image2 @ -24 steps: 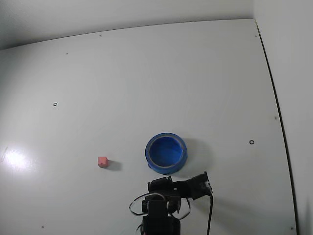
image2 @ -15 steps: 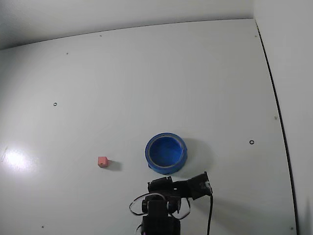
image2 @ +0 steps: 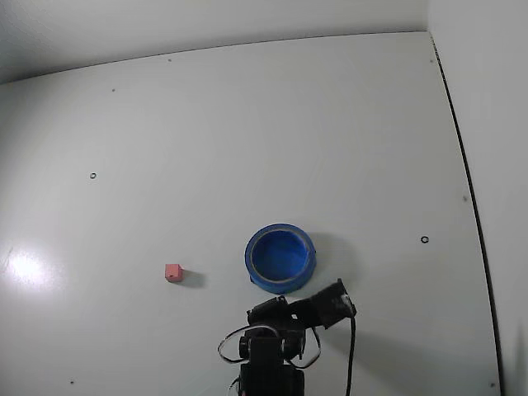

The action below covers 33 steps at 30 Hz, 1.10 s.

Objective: Grasp a block and put it in the bin.

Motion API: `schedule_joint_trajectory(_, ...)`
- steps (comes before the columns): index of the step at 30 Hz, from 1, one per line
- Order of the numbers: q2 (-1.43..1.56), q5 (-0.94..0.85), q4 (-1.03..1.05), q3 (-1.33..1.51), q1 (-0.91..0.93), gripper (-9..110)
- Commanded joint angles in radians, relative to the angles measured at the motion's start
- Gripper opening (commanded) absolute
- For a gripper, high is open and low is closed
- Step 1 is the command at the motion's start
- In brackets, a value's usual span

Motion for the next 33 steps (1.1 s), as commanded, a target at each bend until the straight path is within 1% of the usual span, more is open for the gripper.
schedule_joint_trajectory(1, 0.014, -0.262, -0.008, -0.161, -0.006, 8)
schedule_joint_trajectory(5, 0.011, -0.500, -0.002, -0.298, -0.011, 17)
schedule_joint_trajectory(8, -0.003, -0.578, 0.008, -0.402, -0.067, 23)
schedule_joint_trajectory(12, -0.187, -0.583, 0.008, -0.541, -0.216, 26)
schedule_joint_trajectory(17, -0.588, -0.575, 0.008, -0.756, -0.397, 26)
schedule_joint_trajectory(20, -0.793, -0.525, 0.006, -0.913, -0.466, 26)
schedule_joint_trajectory(26, -1.098, -0.469, 0.006, -1.195, -0.534, 26)
schedule_joint_trajectory(33, -1.304, -0.465, 0.006, -1.351, -0.586, 26)
